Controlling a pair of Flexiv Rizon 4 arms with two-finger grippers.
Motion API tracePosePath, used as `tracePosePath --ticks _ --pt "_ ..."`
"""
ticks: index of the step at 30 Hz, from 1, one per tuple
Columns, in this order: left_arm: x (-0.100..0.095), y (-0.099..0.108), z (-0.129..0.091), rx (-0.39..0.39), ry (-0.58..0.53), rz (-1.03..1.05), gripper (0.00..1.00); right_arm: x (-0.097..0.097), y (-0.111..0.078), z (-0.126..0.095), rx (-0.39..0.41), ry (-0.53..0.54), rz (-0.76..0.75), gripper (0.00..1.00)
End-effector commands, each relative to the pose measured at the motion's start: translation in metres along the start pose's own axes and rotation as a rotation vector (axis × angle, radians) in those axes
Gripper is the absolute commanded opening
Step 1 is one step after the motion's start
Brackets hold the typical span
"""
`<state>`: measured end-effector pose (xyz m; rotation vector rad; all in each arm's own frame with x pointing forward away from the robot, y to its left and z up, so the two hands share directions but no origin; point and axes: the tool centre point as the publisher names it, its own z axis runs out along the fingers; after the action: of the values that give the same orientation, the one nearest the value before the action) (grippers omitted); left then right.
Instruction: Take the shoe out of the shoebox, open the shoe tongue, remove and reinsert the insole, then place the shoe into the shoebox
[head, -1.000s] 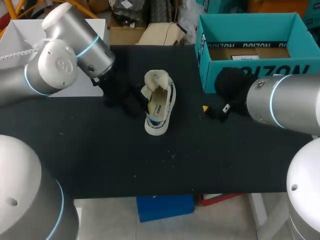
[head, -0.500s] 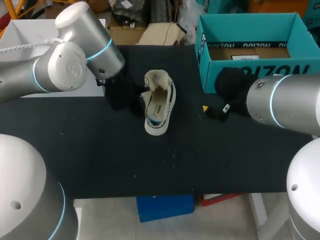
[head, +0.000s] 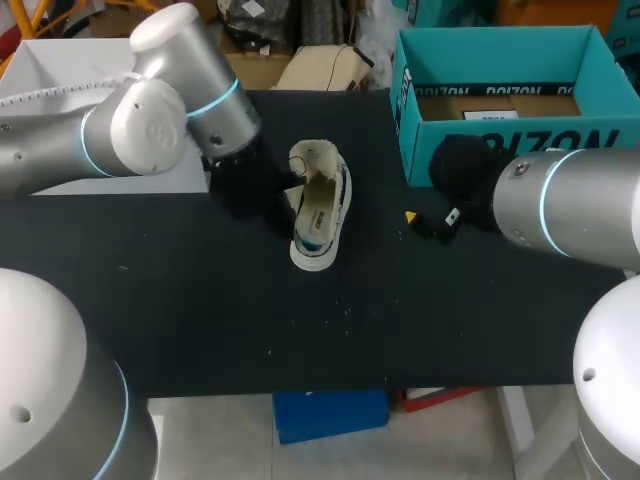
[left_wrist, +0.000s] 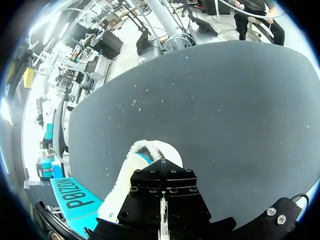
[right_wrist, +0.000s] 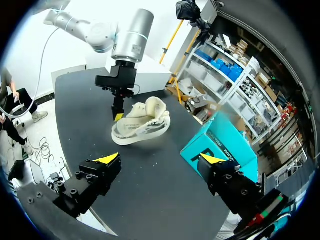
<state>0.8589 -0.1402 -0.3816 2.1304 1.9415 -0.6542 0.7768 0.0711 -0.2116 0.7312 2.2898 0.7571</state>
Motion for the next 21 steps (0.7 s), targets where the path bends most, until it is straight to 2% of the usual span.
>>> tracePosePath --ticks 1,7,21 --pt "-0.001 -0.006 -0.009 0.005 -0.004 0.008 0.0 0.001 -0.001 0.001 -0.001 -0.001 0.001 1.0" --pt "0.001 -0.014 -0.022 -0.033 0.0 0.019 0.0 0.001 -0.001 0.001 -0.001 -0.001 0.001 1.0" --pt "-0.009 0.013 -0.013 -0.092 0.019 0.001 0.0 0.001 -0.001 0.001 -0.001 -0.001 0.001 1.0"
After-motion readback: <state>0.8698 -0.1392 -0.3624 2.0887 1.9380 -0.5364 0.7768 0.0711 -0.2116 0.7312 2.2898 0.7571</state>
